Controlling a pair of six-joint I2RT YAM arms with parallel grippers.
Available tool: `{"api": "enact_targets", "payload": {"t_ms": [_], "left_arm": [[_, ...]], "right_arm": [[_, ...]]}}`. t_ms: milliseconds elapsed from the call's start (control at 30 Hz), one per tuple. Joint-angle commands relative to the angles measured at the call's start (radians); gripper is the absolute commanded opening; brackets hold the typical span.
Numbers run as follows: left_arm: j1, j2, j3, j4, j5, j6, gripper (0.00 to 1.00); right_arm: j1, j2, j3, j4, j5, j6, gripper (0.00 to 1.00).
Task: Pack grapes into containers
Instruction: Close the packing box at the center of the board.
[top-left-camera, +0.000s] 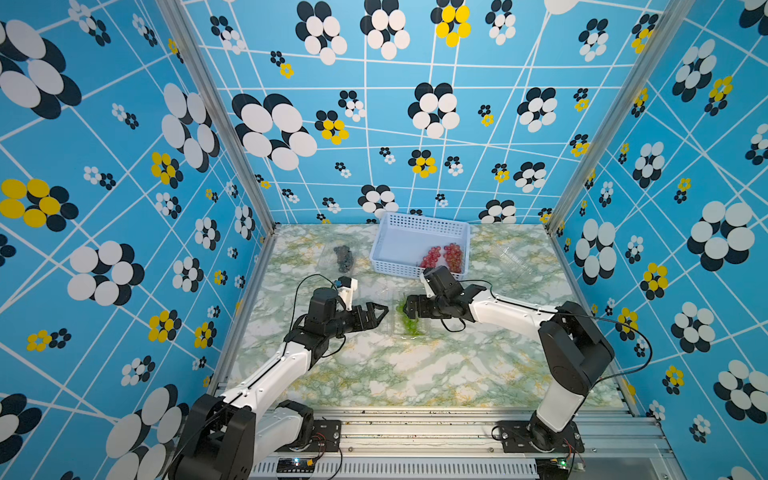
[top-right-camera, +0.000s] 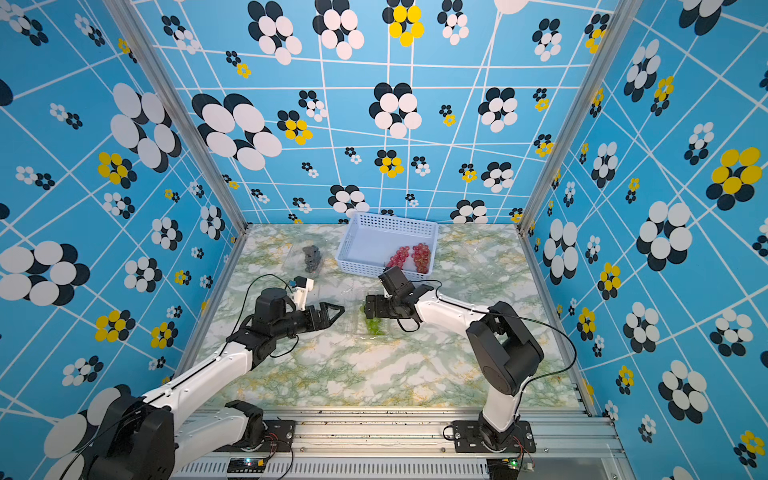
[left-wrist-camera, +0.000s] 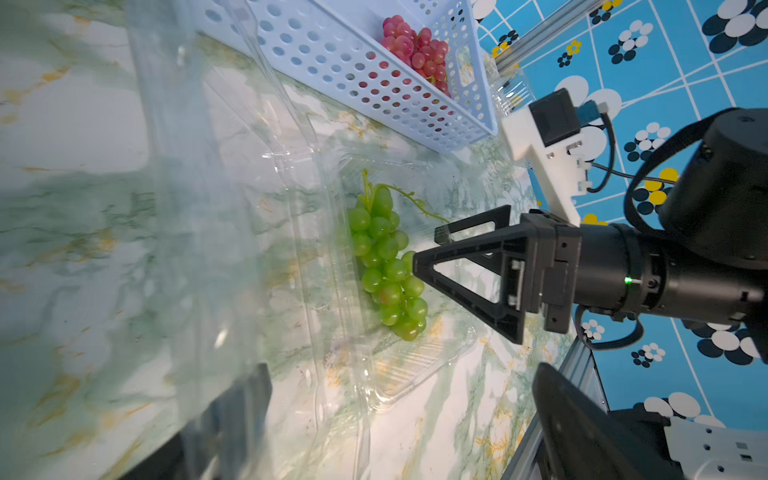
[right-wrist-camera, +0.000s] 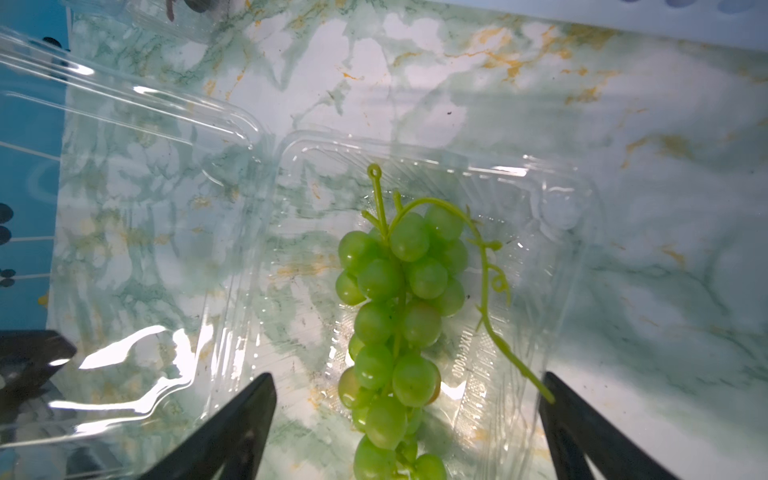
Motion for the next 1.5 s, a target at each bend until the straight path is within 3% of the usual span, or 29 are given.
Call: {"api": "enact_targets", "payload": {"t_ms": [0,300,667,867,1067,1467], "left_arm": [[-0.039,-0.017,0.049,-0.037,-0.045,0.02,1.0],[-0.167,0.045,0.126,-0.014,-0.116,0.023,1.0],[-0.29,0.26,0.195,0.16,-0.159,-0.022,1.0],[-0.308,0.334,0.165,0.273,-0.177,-0.078,1.0],[-0.31,0.346,0.14,0.278,-0.192,-0.079,0.99],[-0.309,0.333,0.092,0.287,-0.217,-0.079,0.99]], "right_arm": [[-0.016,-0.027,-0.009,0.021,-0.024,0.027,0.99],[-0.094,-0.132,-0.091,0.034,-0.041,0.036,0.99],[-0.171,-0.238,-0.197,0.039,-0.054,0.026,0.99],[-0.207,-0.272,-0.241,0.046,-0.058,0.026,0.99],[-0.223,-0.305,-0.271,0.075,-0.077,0.037,0.99],[-0.216,-0.207,-0.301,0.219,-0.199,0.099,0.99]]}}
